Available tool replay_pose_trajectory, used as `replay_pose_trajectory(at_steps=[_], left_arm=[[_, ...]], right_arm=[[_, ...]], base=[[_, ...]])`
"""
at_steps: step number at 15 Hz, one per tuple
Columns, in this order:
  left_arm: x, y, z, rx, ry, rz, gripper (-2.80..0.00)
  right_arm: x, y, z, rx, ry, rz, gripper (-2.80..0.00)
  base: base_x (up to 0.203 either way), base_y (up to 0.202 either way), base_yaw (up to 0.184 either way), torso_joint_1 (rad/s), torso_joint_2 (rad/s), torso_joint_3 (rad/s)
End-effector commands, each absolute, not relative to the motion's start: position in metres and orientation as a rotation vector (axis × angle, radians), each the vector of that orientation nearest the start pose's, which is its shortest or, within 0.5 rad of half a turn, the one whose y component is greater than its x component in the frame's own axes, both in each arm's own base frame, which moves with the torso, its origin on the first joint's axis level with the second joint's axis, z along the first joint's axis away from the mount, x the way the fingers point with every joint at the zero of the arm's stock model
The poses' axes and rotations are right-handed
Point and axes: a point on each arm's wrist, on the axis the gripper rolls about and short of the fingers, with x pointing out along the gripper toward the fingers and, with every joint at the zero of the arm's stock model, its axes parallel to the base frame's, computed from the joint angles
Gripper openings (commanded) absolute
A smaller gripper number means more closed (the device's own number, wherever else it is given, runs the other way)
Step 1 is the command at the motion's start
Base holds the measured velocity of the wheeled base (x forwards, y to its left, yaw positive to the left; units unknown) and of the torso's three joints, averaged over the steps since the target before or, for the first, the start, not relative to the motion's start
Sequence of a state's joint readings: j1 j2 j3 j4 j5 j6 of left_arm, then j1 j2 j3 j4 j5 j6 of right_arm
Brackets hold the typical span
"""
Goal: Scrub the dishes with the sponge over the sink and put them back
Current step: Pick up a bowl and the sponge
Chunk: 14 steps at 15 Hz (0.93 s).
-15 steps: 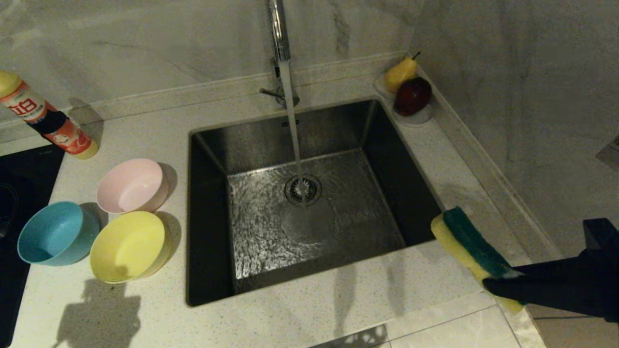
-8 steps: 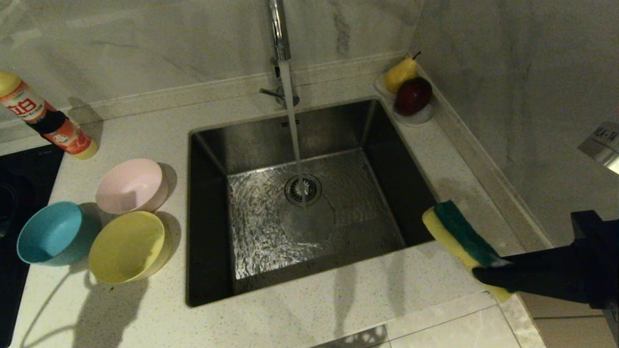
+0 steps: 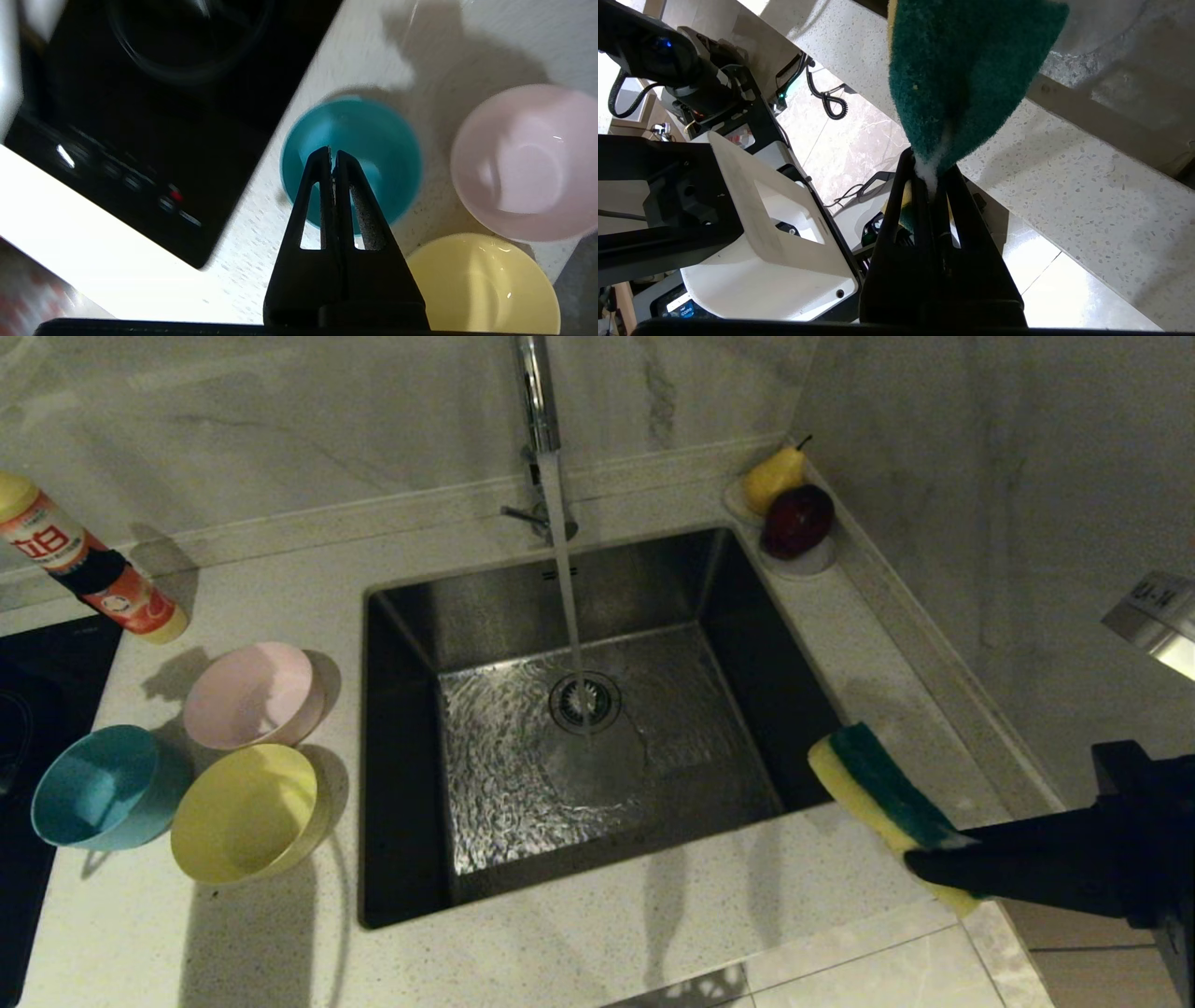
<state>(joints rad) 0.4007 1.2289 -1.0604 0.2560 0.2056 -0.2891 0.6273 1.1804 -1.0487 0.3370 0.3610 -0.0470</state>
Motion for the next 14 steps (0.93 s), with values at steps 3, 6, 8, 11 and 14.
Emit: replay_pose_trajectory(at_steps=[3,6,8,11,14], left_arm=[[0.184,0.122,0.257,-0.485,0.490,0.666,-0.32],[0.178,0.133,0.249,-0.544,0.538,0.674,0.00],[0.176,0.134,0.242,-0.570,0.581,0.671,0.00],[0.175,0.140,0.229,-0.601,0.613,0.673,0.00],[0.179,0.146,0.218,-0.680,0.637,0.680,0.00]], right_arm=[[0.123,0.100,0.284,-0.110,0.460,0.987,-2.80],[0.123,0.100,0.283,-0.110,0.462,0.987,-2.80],[0.123,0.100,0.283,-0.110,0.462,0.987,-2.80],[0.123,0.100,0.283,-0.109,0.465,0.985,-2.80],[0.123,0.100,0.283,-0.108,0.463,0.985,-2.80]], base=[[0.000,0.000,0.000,0.000,0.00,0.000],[0.000,0.000,0.000,0.000,0.00,0.000],[0.000,0.000,0.000,0.000,0.00,0.000],[0.000,0.000,0.000,0.000,0.00,0.000],[0.000,0.000,0.000,0.000,0.00,0.000]])
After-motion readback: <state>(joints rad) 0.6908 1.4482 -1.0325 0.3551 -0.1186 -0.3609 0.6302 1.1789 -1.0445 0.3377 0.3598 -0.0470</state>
